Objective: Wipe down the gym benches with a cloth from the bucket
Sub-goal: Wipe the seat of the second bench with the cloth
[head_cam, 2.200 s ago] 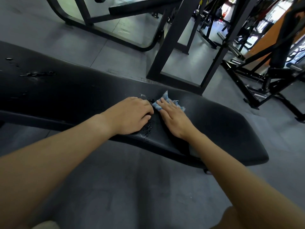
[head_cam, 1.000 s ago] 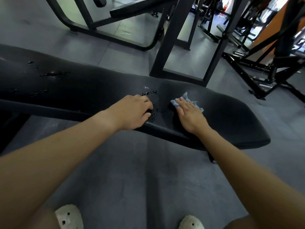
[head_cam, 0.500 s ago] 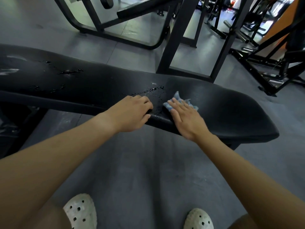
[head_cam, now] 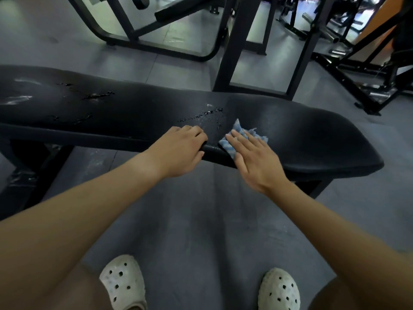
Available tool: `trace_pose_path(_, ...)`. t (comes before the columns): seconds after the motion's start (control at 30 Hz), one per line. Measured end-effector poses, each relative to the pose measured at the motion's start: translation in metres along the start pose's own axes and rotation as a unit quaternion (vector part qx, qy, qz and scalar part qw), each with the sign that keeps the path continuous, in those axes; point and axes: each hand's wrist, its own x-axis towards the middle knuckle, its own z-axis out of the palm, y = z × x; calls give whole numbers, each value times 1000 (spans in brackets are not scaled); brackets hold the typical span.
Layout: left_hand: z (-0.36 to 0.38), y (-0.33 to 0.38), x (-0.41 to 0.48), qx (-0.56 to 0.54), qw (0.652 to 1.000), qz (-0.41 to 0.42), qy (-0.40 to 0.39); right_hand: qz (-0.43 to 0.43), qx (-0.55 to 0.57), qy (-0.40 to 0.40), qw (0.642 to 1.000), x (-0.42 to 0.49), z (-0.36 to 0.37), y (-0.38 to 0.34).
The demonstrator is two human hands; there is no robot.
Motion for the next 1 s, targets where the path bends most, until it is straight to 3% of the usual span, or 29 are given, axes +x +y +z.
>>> trace_pose_path(0.17, 2, 5, -4, 12, 1000, -3, -19, 97, -49, 97, 989, -35, 10, 23)
trace_pose_path(0.3, 6, 12, -1, 20, 999, -14, -24, 153, -84, 109, 979, -30, 15, 5)
trace_pose_path(0.37, 8, 17, 0, 29, 999, -21, -27, 137, -73, 111, 982, -18, 20, -14)
trace_pose_path(0.47, 8, 23, 0, 37, 999, -28, -20, 22, -44, 94, 994, -2, 29, -36)
trace_pose_path(0.57, 11, 23, -2, 33, 999, -27, -10, -84, -67, 60, 992, 3, 28, -27)
trace_pose_path(0.63, 12, 22, -4, 39, 999, -27, -10, -109, -104, 61, 987, -3, 27, -11)
trace_pose_path(0.8, 12, 21, -7, 38, 999, -31, -18, -62, -154, 109, 980, -39, 28, 25)
trace_pose_path(1.0, 11, 14, -7, 9, 999, -35, -10, -4, -117, 74, 990, -22, 25, 2)
